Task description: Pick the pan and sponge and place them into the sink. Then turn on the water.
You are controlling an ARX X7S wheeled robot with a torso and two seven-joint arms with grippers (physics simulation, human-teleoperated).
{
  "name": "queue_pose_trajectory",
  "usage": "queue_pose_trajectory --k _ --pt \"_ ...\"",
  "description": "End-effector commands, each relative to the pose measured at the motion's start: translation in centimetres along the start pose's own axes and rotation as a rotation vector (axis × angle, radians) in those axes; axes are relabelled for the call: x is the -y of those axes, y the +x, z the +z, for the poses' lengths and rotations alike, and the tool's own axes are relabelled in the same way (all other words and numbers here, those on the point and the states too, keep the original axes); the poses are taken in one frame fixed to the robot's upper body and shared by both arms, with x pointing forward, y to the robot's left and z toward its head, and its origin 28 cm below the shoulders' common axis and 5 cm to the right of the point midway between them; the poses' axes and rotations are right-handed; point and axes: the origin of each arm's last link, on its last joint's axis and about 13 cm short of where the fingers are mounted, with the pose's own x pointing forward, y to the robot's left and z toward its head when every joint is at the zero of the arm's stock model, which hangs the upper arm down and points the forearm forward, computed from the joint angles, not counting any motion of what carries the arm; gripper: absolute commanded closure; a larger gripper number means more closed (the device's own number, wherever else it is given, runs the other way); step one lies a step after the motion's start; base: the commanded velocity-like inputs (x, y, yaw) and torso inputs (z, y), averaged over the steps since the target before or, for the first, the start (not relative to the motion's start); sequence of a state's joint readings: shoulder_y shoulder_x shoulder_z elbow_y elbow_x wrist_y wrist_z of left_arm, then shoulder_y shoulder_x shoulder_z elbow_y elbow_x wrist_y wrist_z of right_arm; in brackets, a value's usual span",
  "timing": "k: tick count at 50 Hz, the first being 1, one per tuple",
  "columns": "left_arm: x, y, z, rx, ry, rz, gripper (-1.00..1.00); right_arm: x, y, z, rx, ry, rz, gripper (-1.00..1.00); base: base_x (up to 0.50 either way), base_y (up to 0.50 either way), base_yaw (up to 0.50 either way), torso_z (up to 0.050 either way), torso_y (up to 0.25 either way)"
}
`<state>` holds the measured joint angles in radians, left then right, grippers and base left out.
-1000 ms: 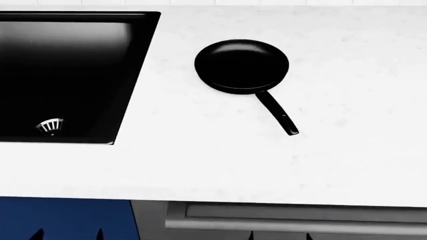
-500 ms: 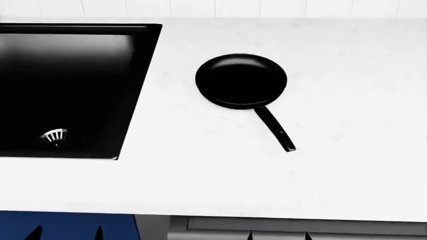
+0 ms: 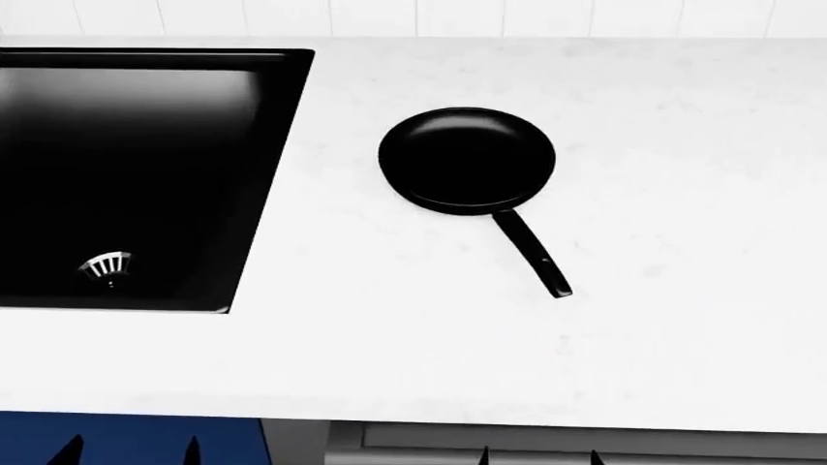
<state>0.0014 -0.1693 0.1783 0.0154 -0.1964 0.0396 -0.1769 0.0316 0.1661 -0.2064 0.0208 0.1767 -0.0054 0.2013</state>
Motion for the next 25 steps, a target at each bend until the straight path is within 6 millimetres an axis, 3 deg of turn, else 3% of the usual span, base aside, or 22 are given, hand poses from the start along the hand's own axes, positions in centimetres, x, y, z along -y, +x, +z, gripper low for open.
queue_pose_trajectory --k 1,13,19,25 --pt "0.0 -0.1 0.1 -0.002 0.001 -0.004 -1.0 0.0 0.0 0.0 -0.001 0.0 0.0 -1.0 0.0 0.0 0.0 0.0 0.0" --pt "0.1 -0.2 0.6 0.002 -0.058 -0.004 -1.0 -0.2 0.0 0.1 0.017 -0.018 0.018 -1.0 0.0 0.0 0.0 0.0 0.0" --pt "-0.1 -0.3 1.1 -0.021 -0.054 0.019 -1.0 -0.1 0.0 1.1 0.05 -0.02 -0.02 -1.0 0.0 0.0 0.0 0.0 0.0" --pt "-0.2 0.1 4.3 0.02 -0.043 0.011 -1.0 0.1 0.1 3.4 0.105 -0.088 -0.033 -1.0 0.0 0.0 0.0 0.0 0.0"
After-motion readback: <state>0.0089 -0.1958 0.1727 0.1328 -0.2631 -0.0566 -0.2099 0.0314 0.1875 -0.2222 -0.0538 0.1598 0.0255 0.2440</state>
